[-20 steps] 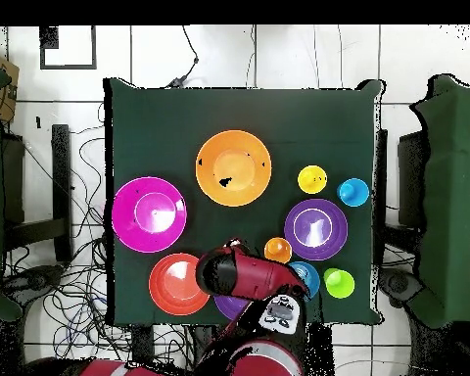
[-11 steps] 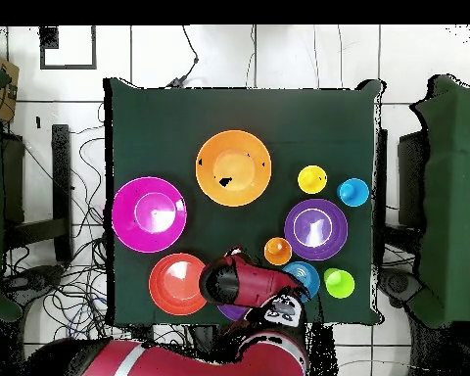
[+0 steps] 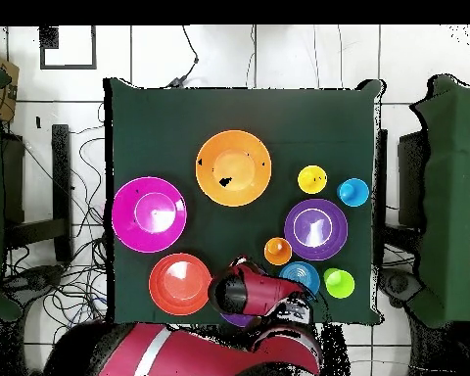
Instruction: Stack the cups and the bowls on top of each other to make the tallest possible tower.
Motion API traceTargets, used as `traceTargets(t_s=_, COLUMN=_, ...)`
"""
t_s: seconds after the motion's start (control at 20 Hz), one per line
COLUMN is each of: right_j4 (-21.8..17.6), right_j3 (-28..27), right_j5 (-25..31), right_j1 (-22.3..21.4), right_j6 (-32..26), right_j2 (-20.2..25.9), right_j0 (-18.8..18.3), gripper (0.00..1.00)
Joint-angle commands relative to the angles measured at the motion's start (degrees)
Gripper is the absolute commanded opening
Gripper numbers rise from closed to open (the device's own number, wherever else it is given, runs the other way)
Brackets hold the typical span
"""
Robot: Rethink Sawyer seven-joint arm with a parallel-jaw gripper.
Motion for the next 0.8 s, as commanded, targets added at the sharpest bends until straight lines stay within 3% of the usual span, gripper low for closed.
traceTargets(t_s=0.05, right_j4=-3.5, right_j3=1.2, right_j5=-4.2, right_j1=3.9, right_j6=3.0, right_j2=6.5, right_j0=-0.9, gripper=1.0)
traceTargets(t_s=0.5, right_j4=-4.2, right_j3=-0.9, right_j5=-6.7, right_j1=6.9, right_j6=3.3, right_j2=6.1, right_j0=-1.6, gripper=1.0)
traceTargets(t_s=0.8, right_j4=-3.8, right_j3=2.3, right_j5=-3.7, right_j1=1.7, right_j6=3.7, right_j2=7.5, right_j0=-2.0, gripper=1.0)
